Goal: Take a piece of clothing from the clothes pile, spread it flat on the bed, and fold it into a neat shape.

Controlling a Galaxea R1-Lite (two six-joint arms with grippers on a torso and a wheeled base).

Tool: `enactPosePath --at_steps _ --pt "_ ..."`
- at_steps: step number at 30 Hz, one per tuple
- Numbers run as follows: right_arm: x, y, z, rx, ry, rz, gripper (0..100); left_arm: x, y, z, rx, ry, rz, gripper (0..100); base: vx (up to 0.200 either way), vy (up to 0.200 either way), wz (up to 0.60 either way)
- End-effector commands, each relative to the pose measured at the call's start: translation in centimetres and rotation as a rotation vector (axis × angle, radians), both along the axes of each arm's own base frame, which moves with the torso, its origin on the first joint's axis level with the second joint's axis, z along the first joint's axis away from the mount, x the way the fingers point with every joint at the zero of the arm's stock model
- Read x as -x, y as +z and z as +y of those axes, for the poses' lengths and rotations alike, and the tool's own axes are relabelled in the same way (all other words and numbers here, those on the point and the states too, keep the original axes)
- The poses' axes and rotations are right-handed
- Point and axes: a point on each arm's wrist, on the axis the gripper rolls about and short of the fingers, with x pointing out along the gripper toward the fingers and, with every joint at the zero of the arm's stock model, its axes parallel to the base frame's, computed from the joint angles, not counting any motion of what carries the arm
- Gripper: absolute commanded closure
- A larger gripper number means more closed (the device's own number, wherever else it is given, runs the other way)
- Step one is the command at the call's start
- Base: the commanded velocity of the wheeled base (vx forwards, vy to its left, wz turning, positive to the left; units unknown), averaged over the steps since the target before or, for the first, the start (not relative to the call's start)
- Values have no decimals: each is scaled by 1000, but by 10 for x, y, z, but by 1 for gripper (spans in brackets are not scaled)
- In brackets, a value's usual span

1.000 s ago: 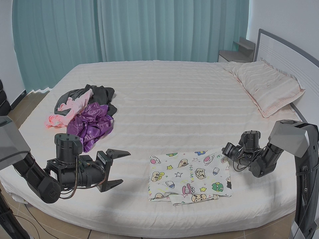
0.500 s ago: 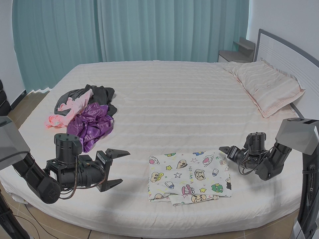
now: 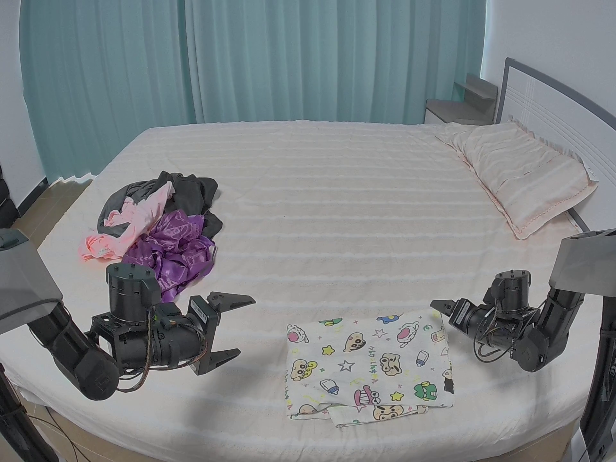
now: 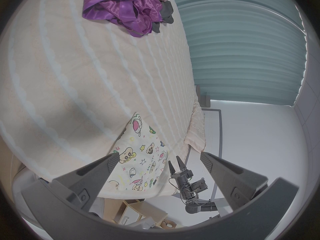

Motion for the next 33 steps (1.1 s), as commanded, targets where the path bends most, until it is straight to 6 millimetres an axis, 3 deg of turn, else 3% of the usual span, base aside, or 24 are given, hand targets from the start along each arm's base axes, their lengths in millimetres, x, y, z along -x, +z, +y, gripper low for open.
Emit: enactPosePath --at_steps 1,5,14,17,20,23,28,33 --pt "3 0 1 1 6 5 0 1 -4 -3 -4 -12 14 0 0 0 0" --pt "4 0 2 0 11 8 0 4 -4 -7 -2 -28 21 0 0 0 0" --pt "20 -8 0 66 82 54 0 13 -10 -16 -22 -68 42 0 0 -200 0" --pt "26 -11 1 57 117 78 0 13 -13 -17 -47 -63 39 0 0 0 0" --pt "30 -15 6 46 154 97 0 11 -23 -18 -116 -95 17 0 0 0 0" --pt "32 -18 10 40 183 112 0 12 -44 -26 -292 -139 -33 0 0 0 0" --pt "37 -31 25 45 245 155 0 10 -74 -41 -518 -84 -49 0 0 0 0" --pt "39 -38 36 43 284 134 0 11 -84 -44 -588 -135 -71 0 0 0 0"
